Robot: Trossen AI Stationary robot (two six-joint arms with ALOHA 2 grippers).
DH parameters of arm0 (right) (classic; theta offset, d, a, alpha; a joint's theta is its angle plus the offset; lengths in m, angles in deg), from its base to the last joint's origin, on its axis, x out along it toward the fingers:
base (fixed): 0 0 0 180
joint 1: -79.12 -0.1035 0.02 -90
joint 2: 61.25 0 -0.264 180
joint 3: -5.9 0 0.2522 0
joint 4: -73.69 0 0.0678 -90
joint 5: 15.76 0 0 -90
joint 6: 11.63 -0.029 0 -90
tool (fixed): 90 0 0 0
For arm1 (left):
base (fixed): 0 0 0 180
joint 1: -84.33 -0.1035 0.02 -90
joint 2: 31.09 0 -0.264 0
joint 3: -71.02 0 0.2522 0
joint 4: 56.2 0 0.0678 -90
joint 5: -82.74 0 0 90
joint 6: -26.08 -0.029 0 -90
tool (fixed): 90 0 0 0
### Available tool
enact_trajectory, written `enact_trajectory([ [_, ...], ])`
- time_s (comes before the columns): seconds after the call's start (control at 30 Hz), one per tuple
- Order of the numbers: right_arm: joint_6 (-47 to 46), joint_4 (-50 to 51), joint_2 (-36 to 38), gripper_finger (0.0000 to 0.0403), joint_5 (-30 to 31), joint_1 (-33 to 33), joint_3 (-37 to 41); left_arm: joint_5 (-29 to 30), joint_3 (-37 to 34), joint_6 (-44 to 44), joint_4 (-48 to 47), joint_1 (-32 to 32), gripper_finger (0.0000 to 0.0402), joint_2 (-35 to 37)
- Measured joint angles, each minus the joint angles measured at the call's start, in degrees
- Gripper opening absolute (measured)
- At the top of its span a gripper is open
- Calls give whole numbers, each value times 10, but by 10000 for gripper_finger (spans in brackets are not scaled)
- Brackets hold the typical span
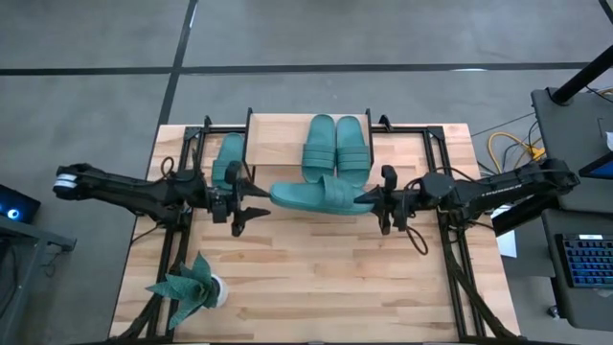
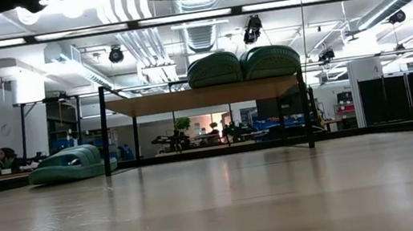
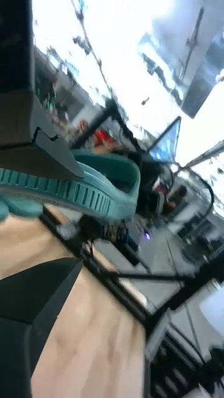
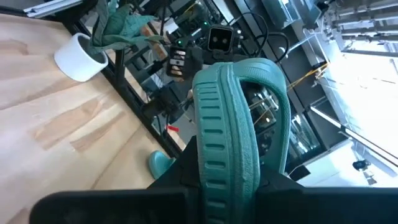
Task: Pick and place slides into the shelf
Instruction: Put the right green slide on the shelf
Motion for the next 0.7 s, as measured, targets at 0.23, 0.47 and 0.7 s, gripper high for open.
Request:
enact_trajectory([
  [0.23,-1,7,0,28,-1,0,3,24,0,-36,32,0,203,-29],
  [0.47,-9,7,0,28,4,0,6,76,-3,-43,27,0,203,-22],
  [0.7,-17,3,0,28,-4,-1,9,166,-3,-53,24,-1,203,-22],
])
